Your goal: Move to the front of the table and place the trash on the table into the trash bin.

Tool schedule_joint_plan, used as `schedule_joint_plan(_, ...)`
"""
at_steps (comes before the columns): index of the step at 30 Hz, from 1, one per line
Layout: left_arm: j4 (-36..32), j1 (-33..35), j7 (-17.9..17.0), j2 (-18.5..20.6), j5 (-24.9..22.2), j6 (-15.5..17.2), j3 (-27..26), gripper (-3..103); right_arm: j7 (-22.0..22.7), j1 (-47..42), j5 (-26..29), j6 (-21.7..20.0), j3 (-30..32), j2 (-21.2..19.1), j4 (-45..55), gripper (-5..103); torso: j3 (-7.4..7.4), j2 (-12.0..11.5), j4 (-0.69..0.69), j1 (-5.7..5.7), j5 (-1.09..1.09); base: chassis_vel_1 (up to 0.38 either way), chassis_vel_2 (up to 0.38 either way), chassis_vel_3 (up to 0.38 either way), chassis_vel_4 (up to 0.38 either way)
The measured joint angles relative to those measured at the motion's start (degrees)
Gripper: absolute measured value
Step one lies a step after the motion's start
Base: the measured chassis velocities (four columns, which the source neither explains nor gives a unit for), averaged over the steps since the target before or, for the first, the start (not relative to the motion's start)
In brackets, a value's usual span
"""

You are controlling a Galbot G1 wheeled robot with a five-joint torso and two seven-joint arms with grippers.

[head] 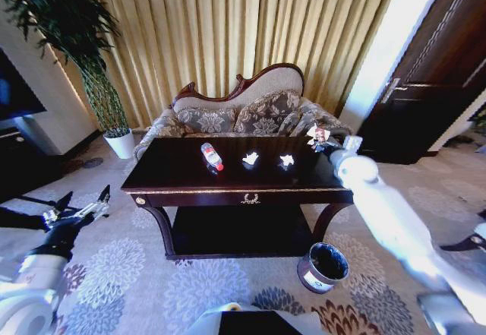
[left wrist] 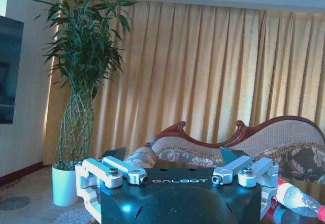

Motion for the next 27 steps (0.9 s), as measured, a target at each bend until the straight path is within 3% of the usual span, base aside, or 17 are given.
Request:
schedule_joint_plan(7,0.8,-0.3,-0.5,1.5,-0.2,0.1,-0.4,100,-1.2,-12.3,-3.5,1.2,7.1,2.8,11.6,2,0.00,0.0,0.02,0.00,-0.01,0.000,0.000,0.000,0.000)
schedule_joint_plan(15,1.4,-0.7,-0.6,1.8,-0.2,1.3,0.4,100,-3.8,-22.9,-7.9,3.8,12.1,5.6,17.8,2,0.00,0.0,0.01,0.00,0.00,0.000,0.000,0.000,0.000)
schedule_joint_plan(27,1.4,-0.8,-0.5,2.6,-0.6,2.0,0.1,100,-4.3,-26.2,-10.4,3.6,13.9,7.2,19.5,2,0.01,0.0,0.02,0.00,0.01,0.000,0.000,0.000,0.000)
